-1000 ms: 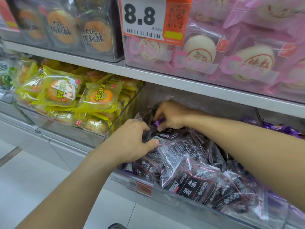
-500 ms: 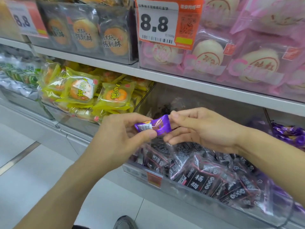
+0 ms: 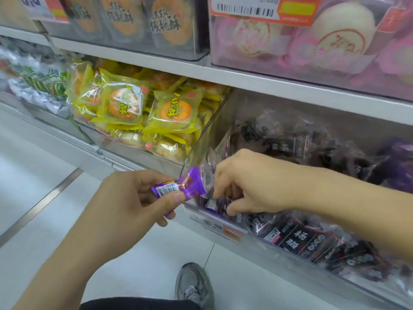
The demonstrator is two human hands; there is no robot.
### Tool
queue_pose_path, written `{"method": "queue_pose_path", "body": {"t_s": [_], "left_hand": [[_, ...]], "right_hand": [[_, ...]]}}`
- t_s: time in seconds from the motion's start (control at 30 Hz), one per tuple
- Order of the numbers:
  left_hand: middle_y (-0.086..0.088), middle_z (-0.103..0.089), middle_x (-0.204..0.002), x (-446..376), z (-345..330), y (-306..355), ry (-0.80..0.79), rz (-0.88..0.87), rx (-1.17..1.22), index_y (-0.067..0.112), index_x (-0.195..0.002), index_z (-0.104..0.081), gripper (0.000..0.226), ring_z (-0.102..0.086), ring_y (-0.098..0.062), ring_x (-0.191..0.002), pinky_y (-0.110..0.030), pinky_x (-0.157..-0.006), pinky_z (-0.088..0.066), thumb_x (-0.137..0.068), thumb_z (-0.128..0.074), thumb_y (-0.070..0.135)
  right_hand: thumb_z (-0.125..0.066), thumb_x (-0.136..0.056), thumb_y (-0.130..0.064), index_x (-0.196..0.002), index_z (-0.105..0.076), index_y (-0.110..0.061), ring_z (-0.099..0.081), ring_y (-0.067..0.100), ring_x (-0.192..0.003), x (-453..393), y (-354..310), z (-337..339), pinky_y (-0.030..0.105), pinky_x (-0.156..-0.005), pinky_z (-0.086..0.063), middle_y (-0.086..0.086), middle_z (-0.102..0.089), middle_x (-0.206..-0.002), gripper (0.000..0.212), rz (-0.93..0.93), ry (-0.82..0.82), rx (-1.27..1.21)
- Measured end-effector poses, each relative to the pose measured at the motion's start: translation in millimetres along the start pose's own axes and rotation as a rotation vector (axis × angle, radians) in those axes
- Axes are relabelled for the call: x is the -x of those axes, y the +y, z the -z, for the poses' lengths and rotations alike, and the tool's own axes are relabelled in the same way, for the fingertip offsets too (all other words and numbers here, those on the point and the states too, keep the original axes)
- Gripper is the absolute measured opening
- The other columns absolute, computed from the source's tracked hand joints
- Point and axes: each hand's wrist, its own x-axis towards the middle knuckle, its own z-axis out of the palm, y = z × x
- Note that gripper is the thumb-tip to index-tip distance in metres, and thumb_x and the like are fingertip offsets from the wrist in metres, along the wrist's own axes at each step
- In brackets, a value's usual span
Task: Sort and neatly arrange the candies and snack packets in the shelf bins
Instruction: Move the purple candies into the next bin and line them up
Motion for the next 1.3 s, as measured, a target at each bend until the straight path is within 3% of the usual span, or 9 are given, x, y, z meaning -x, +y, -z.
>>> {"method": "queue_pose_path", "body": {"t_s": [0.2, 0.37, 0.47, 0.63, 0.87, 0.97, 1.03, 1.13, 1.3], "left_hand": [[-0.003, -0.074, -0.066, -4.1, -5.0, 5.9, -0.011, 0.069, 0.046, 0.029, -0.081, -0.077, 0.029, -0.07, -0.018, -0.055, -0.023, -0.061, -0.055, -0.062, -0.069, 0.049], [-0.003, -0.073, -0.064, -8.3, -10.2, 11.6, -0.044, 0.121, 0.047, 0.026, -0.084, -0.076, 0.032, -0.07, -0.017, -0.055, -0.014, -0.057, -0.052, -0.062, -0.069, 0.048], [-0.003, -0.073, -0.064, -11.6, -12.7, 13.6, -0.059, 0.136, 0.047, 0.025, -0.085, -0.076, 0.031, -0.071, -0.016, -0.055, -0.014, -0.058, -0.052, -0.063, -0.07, 0.046], [0.0, -0.073, -0.064, -12.7, -14.0, 15.8, -0.069, 0.14, 0.039, 0.025, -0.087, -0.076, 0.03, -0.071, -0.013, -0.056, -0.011, -0.057, -0.051, -0.065, -0.07, 0.044], [-0.002, -0.074, -0.068, -7.2, -16.2, 19.6, -0.018, 0.074, 0.106, 0.022, -0.087, -0.072, 0.035, -0.072, -0.016, -0.059, -0.027, -0.064, -0.058, -0.062, -0.07, 0.048], [-0.006, -0.076, -0.076, -3.3, -26.2, 27.6, 0.005, 0.046, 0.272, 0.013, -0.093, -0.064, 0.038, -0.074, -0.023, -0.067, -0.037, -0.069, -0.058, -0.064, -0.075, 0.035], [-0.009, -0.076, -0.077, -2.0, -36.4, 37.2, -0.044, 0.021, 0.365, 0.009, -0.1, -0.062, 0.042, -0.074, -0.022, -0.068, -0.028, -0.064, -0.058, -0.065, -0.075, 0.027], [-0.002, -0.075, -0.078, 2.4, -56.9, 56.3, -0.155, -0.054, 0.381, 0.023, -0.109, -0.068, 0.041, -0.069, -0.012, -0.062, -0.018, -0.058, -0.051, -0.069, -0.076, 0.025], [0.001, -0.076, -0.082, 12.1, -100.2, 81.3, -0.354, -0.125, 0.401, 0.031, -0.114, -0.07, 0.041, -0.07, -0.019, -0.067, -0.022, -0.055, -0.049, -0.083, -0.075, 0.006]], "right_hand": [[-0.074, -0.087, -0.026, -0.112, -0.073, -0.03, -0.033, -0.005, -0.083, 4.4, 21.5, -8.5, 0.014, -0.08, -0.031, -0.016, -0.053, -0.11, 0.026, 0.031, 0.003, 0.053], [-0.071, -0.087, -0.029, -0.113, -0.072, -0.033, -0.038, -0.012, -0.083, -1.3, 24.8, -12.8, 0.009, -0.08, -0.033, -0.019, -0.047, -0.104, 0.026, -0.002, 0.005, -0.014], [-0.072, -0.08, -0.056, -0.105, -0.074, -0.031, -0.04, 0.0, -0.086, -1.9, 21.9, -16.4, 0.019, -0.082, -0.038, -0.013, -0.048, -0.098, 0.035, -0.021, 0.034, -0.059], [-0.076, -0.082, -0.033, -0.078, -0.079, -0.026, -0.036, 0.004, -0.09, -6.1, 14.4, -37.2, 0.02, -0.077, -0.036, -0.013, -0.045, -0.088, 0.009, -0.008, 0.137, -0.056], [-0.074, -0.085, -0.027, -0.073, -0.075, -0.022, -0.065, 0.0, -0.069, 23.9, 1.5, -9.0, 0.026, -0.075, -0.054, -0.012, -0.072, -0.082, 0.012, -0.306, 0.322, -0.312], [-0.071, -0.086, -0.027, -0.078, -0.072, -0.02, -0.072, 0.011, -0.071, 57.7, -10.9, 4.3, 0.04, -0.079, -0.059, -0.004, -0.075, -0.076, 0.01, -0.505, 0.42, -0.585], [-0.068, -0.087, -0.013, -0.084, -0.068, -0.009, -0.075, 0.026, -0.076, 82.5, -18.2, 11.8, 0.045, -0.078, -0.062, 0.009, -0.076, -0.079, 0.006, -0.598, 0.554, -0.939], [-0.056, -0.089, 0.002, -0.09, -0.063, 0.0, -0.074, 0.034, -0.078, 117.5, -28.0, 9.6, 0.038, -0.066, -0.063, 0.023, -0.074, -0.086, 0.007, -0.647, 0.694, -1.295], [-0.043, -0.096, -0.004, -0.111, -0.064, 0.002, -0.069, 0.046, -0.097, 162.9, -33.2, -14.9, 0.052, -0.081, -0.06, 0.03, -0.069, -0.107, 0.027, -0.671, 0.921, -1.6]]}}
